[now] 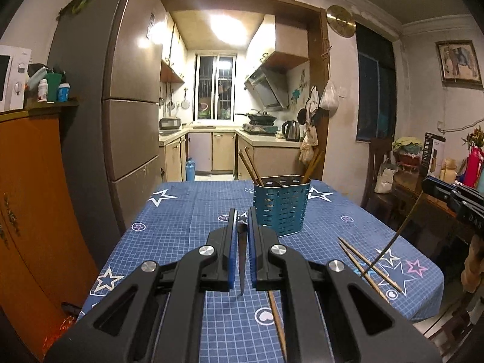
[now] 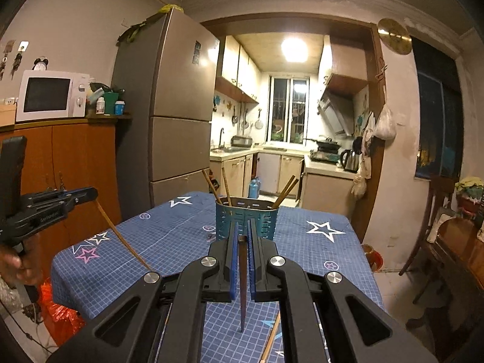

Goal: Organize utensils
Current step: 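Lift both chopsticks upright and carry them over the teal holder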

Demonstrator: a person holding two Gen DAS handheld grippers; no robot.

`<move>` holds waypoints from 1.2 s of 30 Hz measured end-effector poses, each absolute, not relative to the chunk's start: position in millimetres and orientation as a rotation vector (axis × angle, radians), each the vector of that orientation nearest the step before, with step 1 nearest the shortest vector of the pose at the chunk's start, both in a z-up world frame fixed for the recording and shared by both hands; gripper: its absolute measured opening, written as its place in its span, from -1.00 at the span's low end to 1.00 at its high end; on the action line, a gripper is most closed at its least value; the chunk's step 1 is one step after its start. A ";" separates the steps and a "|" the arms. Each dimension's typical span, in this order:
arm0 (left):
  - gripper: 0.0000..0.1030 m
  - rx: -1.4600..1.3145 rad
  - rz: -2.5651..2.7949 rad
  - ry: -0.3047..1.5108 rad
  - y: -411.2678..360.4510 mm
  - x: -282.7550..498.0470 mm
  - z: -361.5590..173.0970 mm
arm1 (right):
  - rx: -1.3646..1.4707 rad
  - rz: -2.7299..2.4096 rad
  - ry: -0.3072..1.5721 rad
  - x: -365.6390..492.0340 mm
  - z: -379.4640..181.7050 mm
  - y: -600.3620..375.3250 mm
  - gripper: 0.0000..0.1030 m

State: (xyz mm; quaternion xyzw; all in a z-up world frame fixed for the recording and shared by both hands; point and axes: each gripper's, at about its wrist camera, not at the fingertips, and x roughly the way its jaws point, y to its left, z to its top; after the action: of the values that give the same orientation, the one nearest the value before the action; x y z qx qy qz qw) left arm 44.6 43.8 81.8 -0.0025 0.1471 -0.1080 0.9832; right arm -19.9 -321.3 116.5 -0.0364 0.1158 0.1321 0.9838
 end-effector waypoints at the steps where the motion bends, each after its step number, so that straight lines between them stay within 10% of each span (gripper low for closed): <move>1: -0.90 -0.007 -0.215 0.304 43.4 46.6 83.3 | -0.071 0.267 0.244 -15.5 118.7 -321.8 -0.86; 36: -0.89 0.159 -0.042 0.274 1.8 64.9 99.9 | -0.133 0.286 0.333 13.4 148.3 -306.6 -0.86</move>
State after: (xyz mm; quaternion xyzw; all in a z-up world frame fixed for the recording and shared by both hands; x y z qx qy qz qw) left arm 64.9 1.8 99.9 0.0793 0.1364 -0.0208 0.9873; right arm 13.4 -306.6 148.3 -0.0658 0.1651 0.1420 0.9738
